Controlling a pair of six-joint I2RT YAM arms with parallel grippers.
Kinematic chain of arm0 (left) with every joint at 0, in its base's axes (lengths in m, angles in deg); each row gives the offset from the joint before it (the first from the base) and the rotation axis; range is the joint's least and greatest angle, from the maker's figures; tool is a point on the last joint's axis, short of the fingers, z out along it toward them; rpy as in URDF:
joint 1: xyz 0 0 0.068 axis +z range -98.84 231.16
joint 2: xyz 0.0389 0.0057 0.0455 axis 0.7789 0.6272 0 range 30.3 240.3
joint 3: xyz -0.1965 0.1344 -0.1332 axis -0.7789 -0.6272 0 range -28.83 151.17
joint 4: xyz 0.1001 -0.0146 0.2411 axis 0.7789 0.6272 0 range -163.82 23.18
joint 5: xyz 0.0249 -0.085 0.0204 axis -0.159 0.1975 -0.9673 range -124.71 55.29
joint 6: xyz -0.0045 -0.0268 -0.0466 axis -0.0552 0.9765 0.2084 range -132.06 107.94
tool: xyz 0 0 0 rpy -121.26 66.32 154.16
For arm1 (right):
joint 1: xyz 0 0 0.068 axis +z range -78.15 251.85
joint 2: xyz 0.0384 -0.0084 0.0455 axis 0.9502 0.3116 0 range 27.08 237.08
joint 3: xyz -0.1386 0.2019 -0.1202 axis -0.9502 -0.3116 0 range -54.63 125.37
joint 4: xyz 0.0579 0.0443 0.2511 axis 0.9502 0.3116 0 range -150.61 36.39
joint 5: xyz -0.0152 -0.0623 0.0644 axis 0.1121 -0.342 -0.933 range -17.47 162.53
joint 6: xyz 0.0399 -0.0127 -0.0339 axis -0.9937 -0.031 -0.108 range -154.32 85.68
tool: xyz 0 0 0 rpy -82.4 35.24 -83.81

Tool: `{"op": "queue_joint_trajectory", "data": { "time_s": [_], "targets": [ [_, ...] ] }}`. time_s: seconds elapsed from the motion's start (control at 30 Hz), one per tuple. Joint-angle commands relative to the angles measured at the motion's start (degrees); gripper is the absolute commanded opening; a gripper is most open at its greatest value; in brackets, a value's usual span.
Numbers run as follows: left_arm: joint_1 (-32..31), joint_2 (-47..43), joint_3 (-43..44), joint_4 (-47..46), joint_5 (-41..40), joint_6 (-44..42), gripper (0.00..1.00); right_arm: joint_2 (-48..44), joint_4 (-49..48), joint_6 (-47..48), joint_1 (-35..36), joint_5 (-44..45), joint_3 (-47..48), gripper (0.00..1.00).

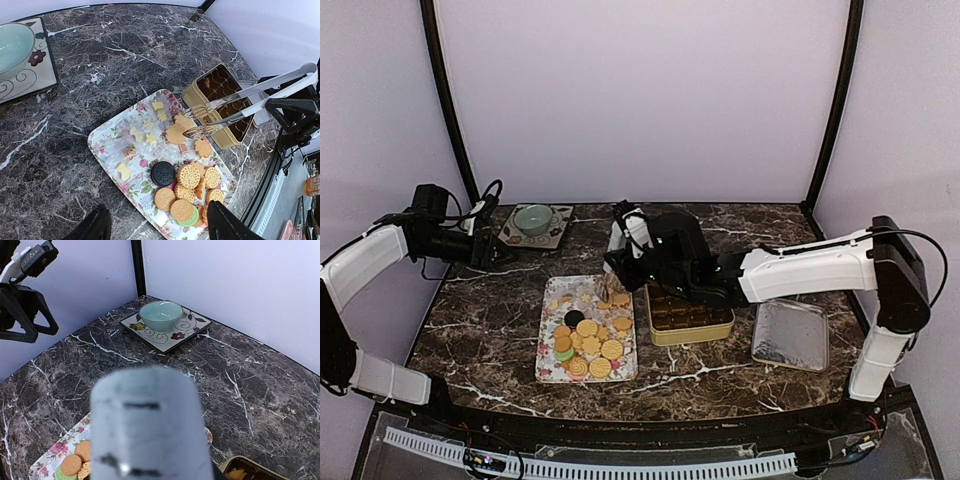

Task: Pack the cookies
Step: Pick up the fake cookies from the plate.

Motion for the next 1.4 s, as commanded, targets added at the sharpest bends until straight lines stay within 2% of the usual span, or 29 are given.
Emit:
{"op": "queue_joint_trajectory", "data": {
  "time_s": [0.0, 0.23, 0.67, 0.83, 1.17, 1.37],
  "targets": [
    [0.3, -0.1, 1.8, 1.0, 0.8, 0.3, 0.68, 2.9, -3.8, -0.9, -0.6, -1.4, 2.9, 0.40],
    [0.3, 0.1, 1.6, 1.0, 0.7, 0.2, 0.68, 5.6, -4.1, -0.9, -0.9, -1.9, 4.5, 0.44],
    [0.3, -0.1, 1.4, 0.8, 0.6, -0.2, 0.68, 8.6, -4.4, -1.3, -1.2, -3.6, 6.8, 0.41],
    [0.2, 0.1, 1.3, 0.9, 0.8, -0.1, 0.68, 8.7, -4.1, -1.4, -1.1, -3.3, 6.3, 0.34],
    [0.3, 0.2, 1.5, 0.8, 0.8, 0.0, 0.68, 4.3, -3.6, -0.5, -1.1, -2.2, 5.0, 0.09],
    [0.3, 0.4, 1.5, 0.7, 1.0, 0.4, 0.68, -0.3, -3.4, -0.9, -1.2, -2.3, 3.8, 0.03]
  ]
}}
